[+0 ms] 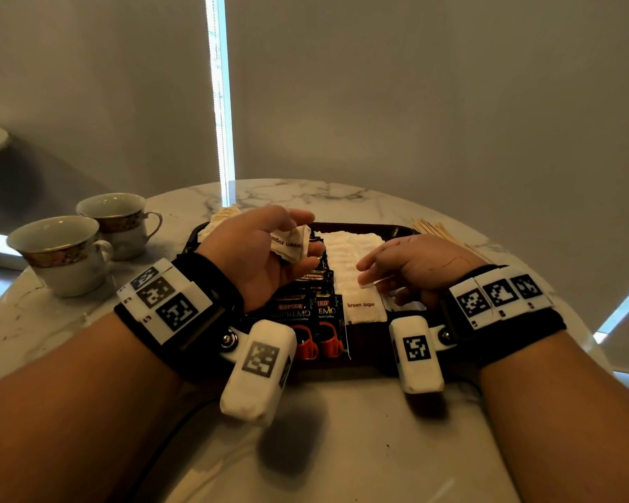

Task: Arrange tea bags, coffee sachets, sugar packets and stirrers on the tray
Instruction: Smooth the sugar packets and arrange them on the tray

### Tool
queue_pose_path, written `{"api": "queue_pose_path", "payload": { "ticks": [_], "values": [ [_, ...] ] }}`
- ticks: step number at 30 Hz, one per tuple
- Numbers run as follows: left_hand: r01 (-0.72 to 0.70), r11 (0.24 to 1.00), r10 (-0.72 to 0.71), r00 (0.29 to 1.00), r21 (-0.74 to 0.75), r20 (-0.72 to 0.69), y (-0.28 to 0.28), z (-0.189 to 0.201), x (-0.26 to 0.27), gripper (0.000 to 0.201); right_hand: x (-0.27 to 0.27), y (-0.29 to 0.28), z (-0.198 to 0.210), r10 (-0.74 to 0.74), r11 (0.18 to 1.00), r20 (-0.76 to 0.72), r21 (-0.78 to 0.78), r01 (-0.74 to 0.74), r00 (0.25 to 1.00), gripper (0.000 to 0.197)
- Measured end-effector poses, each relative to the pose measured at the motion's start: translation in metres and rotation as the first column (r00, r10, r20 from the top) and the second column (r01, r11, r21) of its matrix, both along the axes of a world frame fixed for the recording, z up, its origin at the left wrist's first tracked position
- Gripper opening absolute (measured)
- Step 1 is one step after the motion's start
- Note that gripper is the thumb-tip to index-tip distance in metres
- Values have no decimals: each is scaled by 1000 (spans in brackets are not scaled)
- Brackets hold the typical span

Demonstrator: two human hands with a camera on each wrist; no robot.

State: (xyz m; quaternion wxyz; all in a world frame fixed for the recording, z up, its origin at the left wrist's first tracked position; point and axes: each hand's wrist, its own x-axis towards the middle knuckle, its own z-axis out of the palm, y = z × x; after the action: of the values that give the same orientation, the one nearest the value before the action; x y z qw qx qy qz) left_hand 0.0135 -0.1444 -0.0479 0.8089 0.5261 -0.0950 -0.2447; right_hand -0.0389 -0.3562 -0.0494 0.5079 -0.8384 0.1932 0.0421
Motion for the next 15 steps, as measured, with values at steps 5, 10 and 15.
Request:
{"api": "queue_pose_path", "payload": {
  "ticks": [5, 10, 15],
  "values": [
    [38, 999, -39, 998, -26, -40, 1, 3, -1, 32, 0, 1, 3, -37, 999, 34, -22, 37, 999, 18],
    [44, 999, -44, 999, -24, -2, -2, 3, -1, 29, 0, -2, 3, -45, 997, 158, 61, 36, 986, 15],
    [20, 1000, -19, 991, -4, 135, -1, -1, 2, 22, -4, 15, 2, -64, 935, 337, 350, -62, 939, 26]
  ]
}}
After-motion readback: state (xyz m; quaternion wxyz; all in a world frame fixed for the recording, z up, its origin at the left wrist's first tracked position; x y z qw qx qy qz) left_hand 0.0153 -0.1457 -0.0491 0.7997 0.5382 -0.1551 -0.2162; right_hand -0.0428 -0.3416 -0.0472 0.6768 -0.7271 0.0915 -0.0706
